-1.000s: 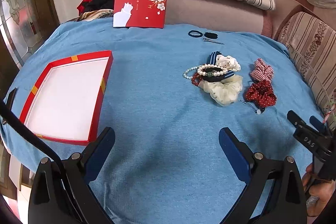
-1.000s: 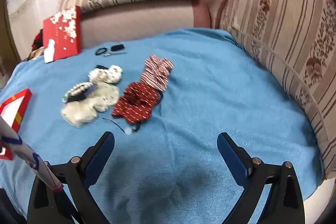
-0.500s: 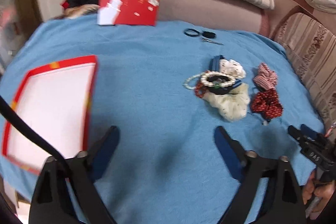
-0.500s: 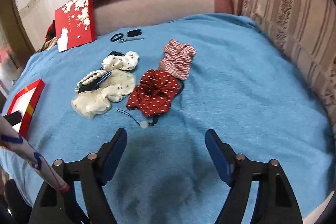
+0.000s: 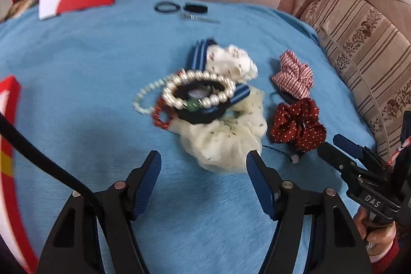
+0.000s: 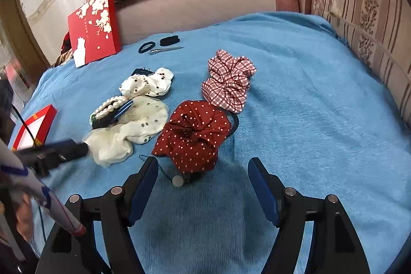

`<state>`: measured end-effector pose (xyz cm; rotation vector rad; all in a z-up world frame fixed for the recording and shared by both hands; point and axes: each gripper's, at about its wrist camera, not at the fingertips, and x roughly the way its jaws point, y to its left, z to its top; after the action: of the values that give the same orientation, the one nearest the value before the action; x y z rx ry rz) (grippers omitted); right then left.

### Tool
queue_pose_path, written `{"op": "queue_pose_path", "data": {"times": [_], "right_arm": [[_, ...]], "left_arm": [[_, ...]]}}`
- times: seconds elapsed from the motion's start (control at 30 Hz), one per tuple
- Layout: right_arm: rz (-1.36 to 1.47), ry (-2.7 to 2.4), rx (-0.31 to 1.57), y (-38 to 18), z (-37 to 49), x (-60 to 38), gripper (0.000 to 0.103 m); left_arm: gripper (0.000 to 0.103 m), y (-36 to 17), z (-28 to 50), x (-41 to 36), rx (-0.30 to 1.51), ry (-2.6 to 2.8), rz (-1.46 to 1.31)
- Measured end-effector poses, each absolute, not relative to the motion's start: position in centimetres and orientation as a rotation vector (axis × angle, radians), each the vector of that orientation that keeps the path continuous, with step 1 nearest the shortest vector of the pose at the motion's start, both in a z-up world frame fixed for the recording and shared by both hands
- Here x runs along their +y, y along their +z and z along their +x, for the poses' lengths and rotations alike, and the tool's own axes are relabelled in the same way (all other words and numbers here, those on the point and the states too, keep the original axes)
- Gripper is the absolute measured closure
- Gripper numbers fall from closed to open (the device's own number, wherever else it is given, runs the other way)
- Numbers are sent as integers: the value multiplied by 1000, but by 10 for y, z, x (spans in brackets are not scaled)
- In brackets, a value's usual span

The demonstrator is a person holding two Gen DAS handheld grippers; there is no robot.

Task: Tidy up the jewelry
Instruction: 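Grasp the cream sheer scrunchie with the left gripper while the right grasps the red polka-dot scrunchie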

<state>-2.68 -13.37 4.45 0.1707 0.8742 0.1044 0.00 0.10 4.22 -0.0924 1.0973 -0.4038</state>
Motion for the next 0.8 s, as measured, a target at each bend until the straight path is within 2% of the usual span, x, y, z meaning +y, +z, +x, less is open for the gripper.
{"op": "queue_pose_path", "data": {"times": [0.1, 0.17, 0.2, 0.23, 0.27, 0.3, 0.33, 0.37, 0.47, 0.63, 0.8], "right_arm": [[186, 110, 880, 40, -15, -134, 27], [199, 120, 886, 36, -7, -132, 30], [213, 122, 892, 33, -2, -131, 32], [223, 118, 900, 30, 3, -130, 40], [232, 112, 910, 27, 7, -130, 52], [245, 109, 925, 24, 10, -130, 61], [262, 110, 943, 21, 13, -130, 79], [289, 115, 956, 20, 14, -130, 85], [280, 125, 943, 30, 4, -126, 90], [205, 139, 894, 59, -23, -114, 91], [263, 204, 846, 90, -45, -112, 91]], "left_arm": [[35, 30, 12, -5, 1125, -410, -155], [39, 26, 17, -9, 1138, -422, -192], [57, 24, 18, -12, 1143, -424, -207], [83, 22, 20, -15, 1158, -416, -213], [89, 18, 21, -17, 1176, -410, -221], [90, 17, 21, -17, 1184, -404, -244], [92, 20, 18, -15, 1177, -403, -251], [93, 23, 16, -15, 1171, -403, -250], [94, 39, 1, -6, 1144, -410, -252], [94, 82, -37, 20, 1074, -436, -245], [94, 125, -76, 63, 983, -424, -247]]}}
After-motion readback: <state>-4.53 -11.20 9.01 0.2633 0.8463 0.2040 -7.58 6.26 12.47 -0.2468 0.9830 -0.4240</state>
